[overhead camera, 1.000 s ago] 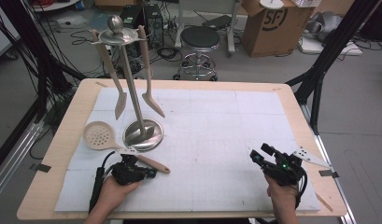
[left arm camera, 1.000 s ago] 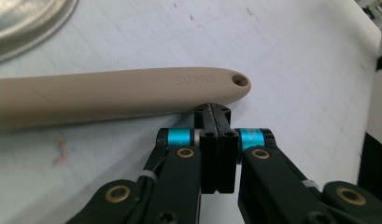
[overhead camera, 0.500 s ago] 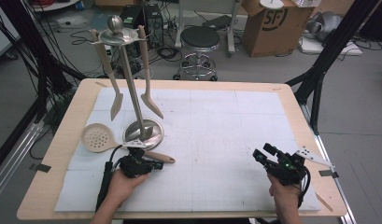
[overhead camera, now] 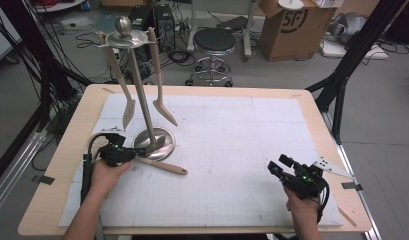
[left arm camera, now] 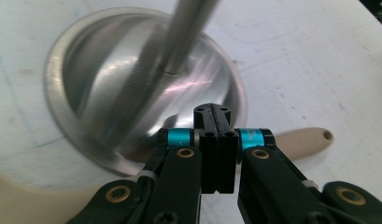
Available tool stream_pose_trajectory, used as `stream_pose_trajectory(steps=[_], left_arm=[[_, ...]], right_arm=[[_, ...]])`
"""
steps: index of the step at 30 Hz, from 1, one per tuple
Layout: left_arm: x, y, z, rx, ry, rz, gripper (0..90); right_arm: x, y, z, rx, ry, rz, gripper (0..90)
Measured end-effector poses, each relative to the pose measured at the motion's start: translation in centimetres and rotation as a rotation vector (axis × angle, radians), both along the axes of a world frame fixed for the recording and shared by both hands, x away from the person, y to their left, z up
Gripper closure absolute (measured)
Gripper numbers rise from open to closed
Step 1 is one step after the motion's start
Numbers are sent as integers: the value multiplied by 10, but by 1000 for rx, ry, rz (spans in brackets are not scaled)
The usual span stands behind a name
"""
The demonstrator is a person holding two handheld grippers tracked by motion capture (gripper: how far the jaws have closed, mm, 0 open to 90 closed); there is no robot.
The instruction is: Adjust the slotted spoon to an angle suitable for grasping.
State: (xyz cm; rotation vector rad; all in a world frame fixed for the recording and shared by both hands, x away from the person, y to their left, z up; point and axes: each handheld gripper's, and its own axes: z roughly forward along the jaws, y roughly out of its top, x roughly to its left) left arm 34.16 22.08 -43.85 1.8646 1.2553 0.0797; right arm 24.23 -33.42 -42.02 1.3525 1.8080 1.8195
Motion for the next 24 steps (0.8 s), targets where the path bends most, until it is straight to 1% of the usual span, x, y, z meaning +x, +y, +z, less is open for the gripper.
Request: stream_pose_trajectory(steps=[1, 2, 5, 6, 8, 10, 11, 13, 16, 17, 18, 19, 20, 22, 23, 24], left_arm=[[3, 1, -1, 29, 9, -4, 900], [6, 2, -2, 40, 17, -4, 900], [12, 4, -3, 57, 19, 1, 900], [14, 4, -4, 55, 21, 2, 900], [17, 6, -6, 73, 24, -1, 900], [17, 8, -7, 53, 24, 18, 900], [18, 9, -7, 57, 29, 16, 900], [17, 12, -7, 80, 33, 28, 900], [11, 18, -10, 134, 37, 41, 900], [9, 23, -12, 119, 39, 46, 900], [7, 26, -14, 84, 43, 66, 900], [5, 29, -15, 46, 45, 75, 900], [3, 31, -17, 29, 51, 83, 900], [-1, 31, -17, 29, 51, 82, 900], [-4, 31, -17, 23, 50, 85, 900], [-6, 32, -16, 25, 56, 78, 900]], right_arm=[[0, 1, 0, 2, 5, 0, 269], [0, 1, 0, 1, 6, 0, 269], [0, 1, -1, -1, 9, -1, 269], [0, 1, -2, -3, 14, 0, 269], [1, 1, -2, -7, 13, -1, 269], [0, 3, -2, -7, 17, 0, 269], [0, 3, -2, -9, 14, -1, 269], [0, 3, -2, -14, 9, -1, 269], [0, 4, -2, -10, 20, 0, 269], [0, 4, -3, -13, 18, 0, 269], [0, 4, -3, -14, 16, 2, 269], [0, 4, -3, -14, 14, 2, 269], [0, 4, -3, -17, 12, 1, 269], [0, 5, -2, -15, 12, 2, 269], [0, 5, -2, -5, 9, 4, 268], [-1, 4, -2, 5, 1, 9, 268]])
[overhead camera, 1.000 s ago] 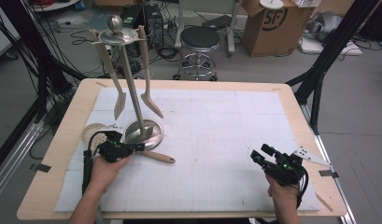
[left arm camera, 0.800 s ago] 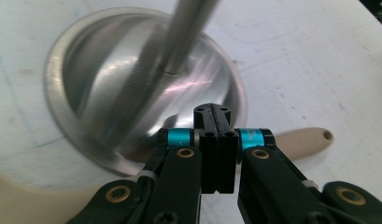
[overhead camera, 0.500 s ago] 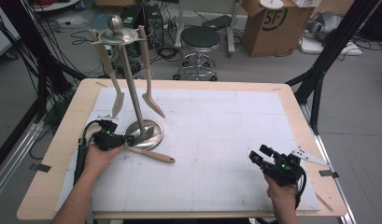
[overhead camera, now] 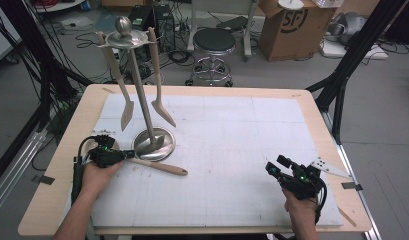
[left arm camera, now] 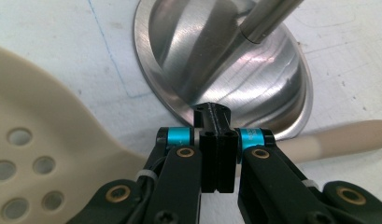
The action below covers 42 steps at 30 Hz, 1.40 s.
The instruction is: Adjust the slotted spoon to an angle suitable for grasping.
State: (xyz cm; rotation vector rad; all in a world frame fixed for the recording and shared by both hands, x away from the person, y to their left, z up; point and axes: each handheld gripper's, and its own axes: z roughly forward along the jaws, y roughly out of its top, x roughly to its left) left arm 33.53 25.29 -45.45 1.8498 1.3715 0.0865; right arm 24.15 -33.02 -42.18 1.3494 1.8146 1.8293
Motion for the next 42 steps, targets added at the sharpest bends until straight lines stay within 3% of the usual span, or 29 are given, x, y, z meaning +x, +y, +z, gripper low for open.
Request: stream_pose_trajectory(steps=[2, 7, 10, 12, 15, 22, 42], left_arm=[[-7, -1, 0, 21, 5, -2, 900], [-25, 5, -2, -34, 34, 39, 900], [-38, 10, -5, -100, 32, 69, 900], [-46, 11, -6, -108, 35, 72, 900], [-58, 9, -5, -108, 24, 88, 900], [-75, 1, 0, -37, 9, 71, 900], [-112, -3, 6, -21, -22, 61, 900]], right_arm=[[-1, -1, 1, 0, -10, -6, 268], [-1, 1, 1, 3, 1, -10, 268], [-1, 1, 1, -3, -2, -7, 269], [0, 1, 1, -2, 1, -9, 269], [0, 1, 0, -5, 2, -9, 268], [0, 2, 0, -12, 2, -6, 268], [0, 4, 0, -16, 3, -6, 269]])
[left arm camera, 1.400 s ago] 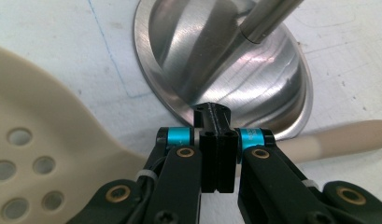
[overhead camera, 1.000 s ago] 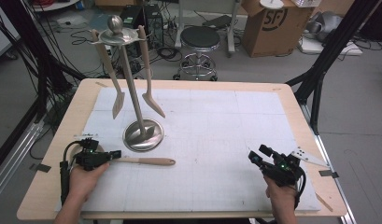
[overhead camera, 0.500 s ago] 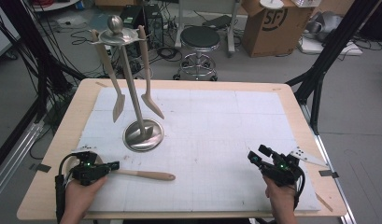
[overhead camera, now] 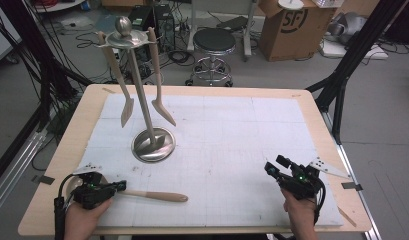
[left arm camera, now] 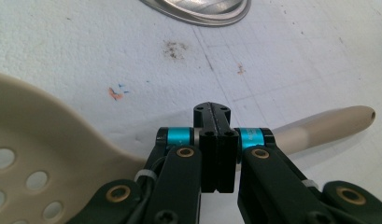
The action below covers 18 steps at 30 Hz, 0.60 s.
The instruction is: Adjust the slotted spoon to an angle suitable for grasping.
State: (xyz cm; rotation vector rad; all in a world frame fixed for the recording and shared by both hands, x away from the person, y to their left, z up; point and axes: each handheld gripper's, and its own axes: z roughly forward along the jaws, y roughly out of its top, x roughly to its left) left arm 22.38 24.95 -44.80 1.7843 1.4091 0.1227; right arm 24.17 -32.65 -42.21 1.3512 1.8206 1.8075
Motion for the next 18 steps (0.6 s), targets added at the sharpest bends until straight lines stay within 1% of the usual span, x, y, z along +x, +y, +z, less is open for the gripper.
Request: stream_pose_trajectory(steps=[3, 5, 6, 8, 10, 12, 13, 15, 16, 17, 18], left_arm=[[-2, 2, -1, -14, 1, 0, 900], [-1, 2, -2, -16, 4, 3, 900], [-1, 2, -2, -19, 4, 4, 900], [-1, 2, -5, -29, -10, 17, 900], [-3, 3, -4, -54, -39, 33, 900], [-7, 0, 0, -53, -70, 41, 900], [-9, -2, 2, -57, -79, 33, 900], [-14, -11, 3, -65, -83, -1, 900], [-17, -17, 2, -79, -78, -20, 900], [-20, -24, 1, -103, -73, -44, 900], [-22, -31, 0, -116, -68, -74, 900]], right_arm=[[0, -1, 0, -5, -3, -4, 268], [0, -1, 0, 2, 2, -8, 268], [0, -2, 0, 1, -3, -9, 268], [0, -2, 1, 0, -5, -13, 268], [-1, -2, 1, 3, -4, -14, 269], [-1, -2, 1, 2, -9, -14, 269], [-1, -3, 1, 3, -5, -13, 268], [-1, -3, 1, 3, -5, -12, 268], [-1, -2, 1, 3, -5, -11, 268], [0, -2, 1, 2, -7, -10, 268], [-1, -2, 1, 0, -8, -9, 268]])
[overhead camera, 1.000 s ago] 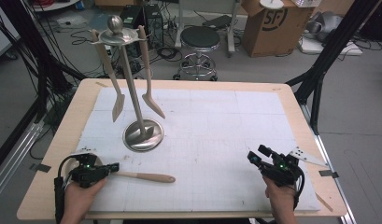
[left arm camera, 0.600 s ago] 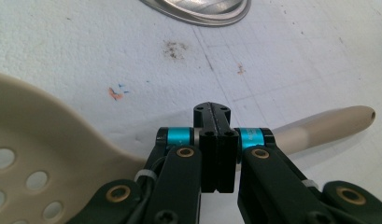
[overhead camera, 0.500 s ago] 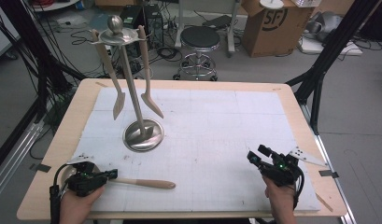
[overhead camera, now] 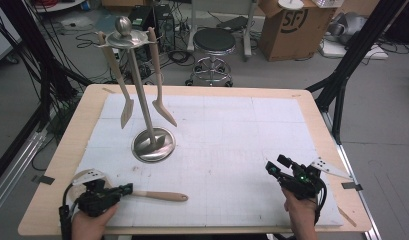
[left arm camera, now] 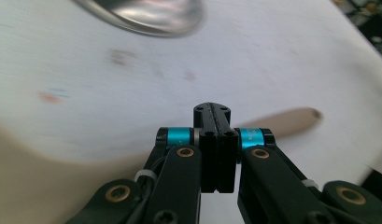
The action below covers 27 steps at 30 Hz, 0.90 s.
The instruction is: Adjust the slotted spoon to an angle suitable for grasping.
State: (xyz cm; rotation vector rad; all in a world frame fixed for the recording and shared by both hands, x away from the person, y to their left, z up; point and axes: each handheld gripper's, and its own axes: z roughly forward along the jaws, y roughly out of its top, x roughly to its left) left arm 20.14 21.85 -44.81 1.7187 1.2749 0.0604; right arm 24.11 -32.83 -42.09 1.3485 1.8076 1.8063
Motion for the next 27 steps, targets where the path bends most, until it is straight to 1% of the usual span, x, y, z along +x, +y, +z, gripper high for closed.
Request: stream_pose_trajectory(steps=[2, 4, 6, 8, 9, 11, 12, 14, 16, 20, 25, 27], left_arm=[[-4, -17, -2, 2, 8, -57, 900], [-7, -34, -4, -3, 25, -124, 900], [-7, -51, -7, 3, 41, -182, 900], [-6, -67, -10, 25, 57, -229, 900], [-5, -74, -12, 39, 66, -247, 900], [-3, -86, -16, 73, 73, -274, 900], [-1, -89, -15, 68, 72, -277, 899], [4, -94, -15, 77, 76, -277, 899], [10, -98, -14, 76, 83, -274, 899], [23, -105, -13, 100, 78, -255, 899], [38, -108, -16, 56, 96, -222, 899], [42, -109, -16, 65, 87, -202, 900]], right_arm=[[0, 0, 0, 0, -2, 1, 268], [0, 0, 1, -1, -8, -1, 268], [-1, -1, 1, 2, -5, -4, 268], [-1, -2, 1, 2, -8, -6, 268], [-1, -2, 1, 4, -6, -6, 268], [-1, -2, 1, 4, -7, -6, 268], [-1, -2, 2, 6, -5, -5, 268], [-1, -3, 2, 9, -10, -5, 268], [-1, -4, 2, 14, -14, -4, 267], [-2, -5, 3, 15, -17, -9, 267], [-2, -6, 3, 22, -18, -13, 268], [-2, -6, 3, 24, -15, -14, 268]])
